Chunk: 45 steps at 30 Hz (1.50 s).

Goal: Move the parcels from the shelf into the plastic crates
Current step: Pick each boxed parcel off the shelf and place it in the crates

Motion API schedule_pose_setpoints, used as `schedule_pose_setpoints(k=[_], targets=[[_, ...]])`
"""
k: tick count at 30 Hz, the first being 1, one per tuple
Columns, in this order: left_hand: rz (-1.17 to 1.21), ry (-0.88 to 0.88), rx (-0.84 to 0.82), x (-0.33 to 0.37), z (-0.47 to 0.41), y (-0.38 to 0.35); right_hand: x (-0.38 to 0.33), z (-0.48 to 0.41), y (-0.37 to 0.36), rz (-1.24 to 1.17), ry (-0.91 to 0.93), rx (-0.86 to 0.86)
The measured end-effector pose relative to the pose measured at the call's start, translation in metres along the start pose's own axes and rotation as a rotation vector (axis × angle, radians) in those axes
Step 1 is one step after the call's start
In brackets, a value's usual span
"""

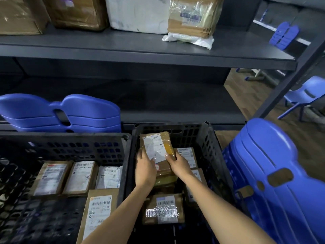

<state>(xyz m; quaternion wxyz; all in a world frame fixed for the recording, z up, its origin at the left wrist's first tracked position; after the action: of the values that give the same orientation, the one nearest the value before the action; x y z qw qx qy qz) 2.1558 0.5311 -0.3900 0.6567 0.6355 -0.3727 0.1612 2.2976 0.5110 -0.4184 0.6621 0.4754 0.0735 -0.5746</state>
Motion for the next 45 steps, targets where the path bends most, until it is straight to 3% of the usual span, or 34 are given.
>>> schedule_pose_setpoints(k=[4,8,20,28,40,45], targets=[[-0.412,-0.222,-0.315,0.014,0.031,-0.017,0.013,0.023,0.013,0.493,0.299,0.178],[-0.511,-0.237,-0.530,0.012,0.052,-0.026,0.021,0.050,0.006,0.947,0.629,0.188],[-0.544,-0.314,-0.596,0.007,0.043,-0.010,0.008,0.058,0.003,1.084,0.520,0.116],[-0.642,-0.349,-0.519,0.049,0.038,0.079,-0.062,0.110,0.038,0.976,0.523,0.100],[-0.674,-0.384,-0.144,0.134,-0.021,0.266,-0.225,0.168,0.123,0.849,0.722,0.371],[-0.658,-0.449,-0.035,0.150,-0.043,0.313,-0.279,0.179,0.141,0.776,0.703,0.455]])
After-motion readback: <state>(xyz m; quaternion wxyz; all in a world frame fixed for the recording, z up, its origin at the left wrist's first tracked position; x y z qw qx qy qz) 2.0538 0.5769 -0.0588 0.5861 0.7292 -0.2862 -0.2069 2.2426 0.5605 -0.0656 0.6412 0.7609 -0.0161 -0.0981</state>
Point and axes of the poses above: each hand's wrist, its own z-axis away from the middle knuckle, its own y-axis out of the back of the hand, x = y × z, the point moved 4 cm from there along -z, towards the middle knuckle, and after that the axes turned 15 degrees about -y, right-handed, at the moved point
